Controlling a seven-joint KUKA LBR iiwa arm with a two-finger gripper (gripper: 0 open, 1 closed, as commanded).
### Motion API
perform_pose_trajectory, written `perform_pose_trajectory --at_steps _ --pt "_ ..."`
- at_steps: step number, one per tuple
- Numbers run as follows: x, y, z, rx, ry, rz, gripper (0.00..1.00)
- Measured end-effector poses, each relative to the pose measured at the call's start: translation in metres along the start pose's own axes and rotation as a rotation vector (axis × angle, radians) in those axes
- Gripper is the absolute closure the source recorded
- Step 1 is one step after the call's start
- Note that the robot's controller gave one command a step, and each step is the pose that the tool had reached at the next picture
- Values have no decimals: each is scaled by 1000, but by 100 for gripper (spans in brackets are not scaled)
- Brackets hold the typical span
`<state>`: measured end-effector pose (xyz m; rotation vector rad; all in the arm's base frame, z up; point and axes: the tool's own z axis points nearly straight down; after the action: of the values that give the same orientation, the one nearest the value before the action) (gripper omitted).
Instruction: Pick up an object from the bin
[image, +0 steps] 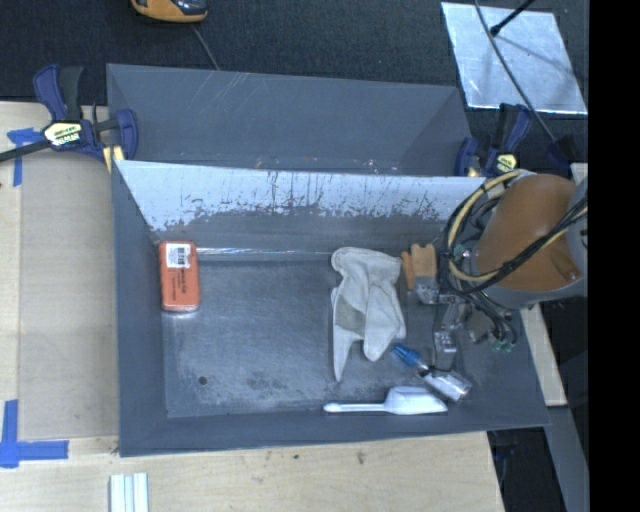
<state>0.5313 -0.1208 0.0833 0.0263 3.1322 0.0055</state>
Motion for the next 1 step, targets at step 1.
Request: perform_pose_trajectory --at_steps 1 --pt "-3 22 3 7 1 -220 0"
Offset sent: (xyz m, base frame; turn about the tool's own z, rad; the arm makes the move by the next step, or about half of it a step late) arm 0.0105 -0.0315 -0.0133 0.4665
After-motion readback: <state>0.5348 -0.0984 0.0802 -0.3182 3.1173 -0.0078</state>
